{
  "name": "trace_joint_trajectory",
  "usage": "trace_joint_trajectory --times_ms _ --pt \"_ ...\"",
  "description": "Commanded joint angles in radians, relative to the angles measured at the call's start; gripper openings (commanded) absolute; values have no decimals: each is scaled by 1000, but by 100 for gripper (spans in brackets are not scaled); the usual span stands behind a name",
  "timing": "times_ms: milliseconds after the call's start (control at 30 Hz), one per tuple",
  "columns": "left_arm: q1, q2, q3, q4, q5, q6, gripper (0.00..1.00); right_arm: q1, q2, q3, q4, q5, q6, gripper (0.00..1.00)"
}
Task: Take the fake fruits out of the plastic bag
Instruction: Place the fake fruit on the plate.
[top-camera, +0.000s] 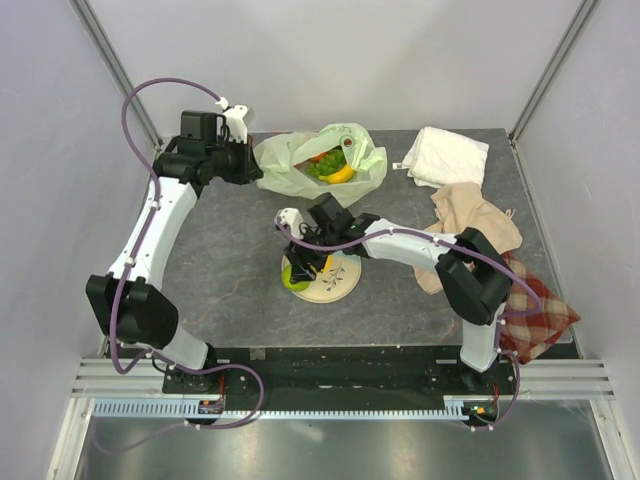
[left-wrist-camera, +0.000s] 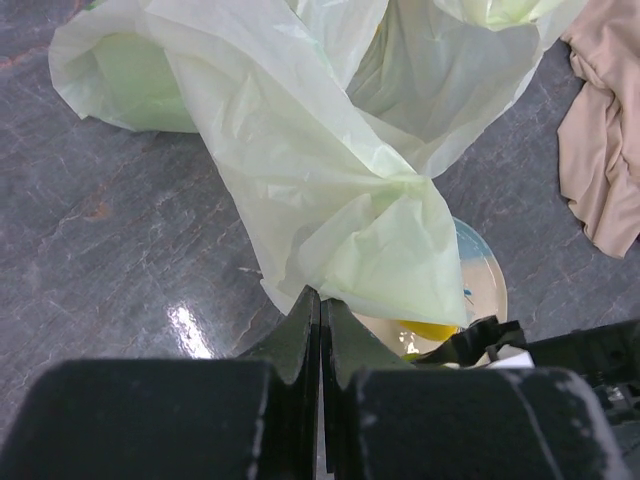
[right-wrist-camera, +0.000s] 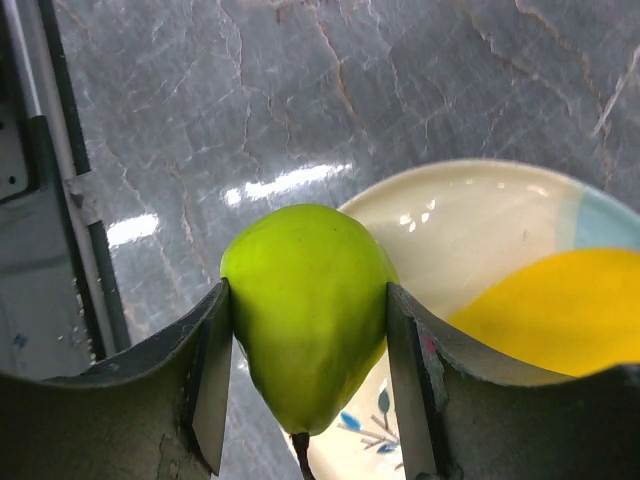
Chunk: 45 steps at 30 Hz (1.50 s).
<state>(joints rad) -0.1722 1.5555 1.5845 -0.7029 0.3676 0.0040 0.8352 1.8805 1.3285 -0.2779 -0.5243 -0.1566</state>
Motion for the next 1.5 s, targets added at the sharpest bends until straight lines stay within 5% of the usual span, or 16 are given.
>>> trace_joint_trajectory --times_ms 0,467,1000,1367,1467 --pt "3 -69 -23 23 -4 -7 2 33 26 80 85 79 -54 29" --pt "3 -91 -50 29 7 -7 2 35 129 161 43 242 -104 32" --pt "3 -84 -43 36 30 -10 2 36 195 321 -187 293 -207 32" --pt "3 -63 -26 45 47 -15 3 39 209 350 -257 264 -235 38" --pt "3 -58 -20 46 47 -13 3 47 212 356 -273 250 -238 48"
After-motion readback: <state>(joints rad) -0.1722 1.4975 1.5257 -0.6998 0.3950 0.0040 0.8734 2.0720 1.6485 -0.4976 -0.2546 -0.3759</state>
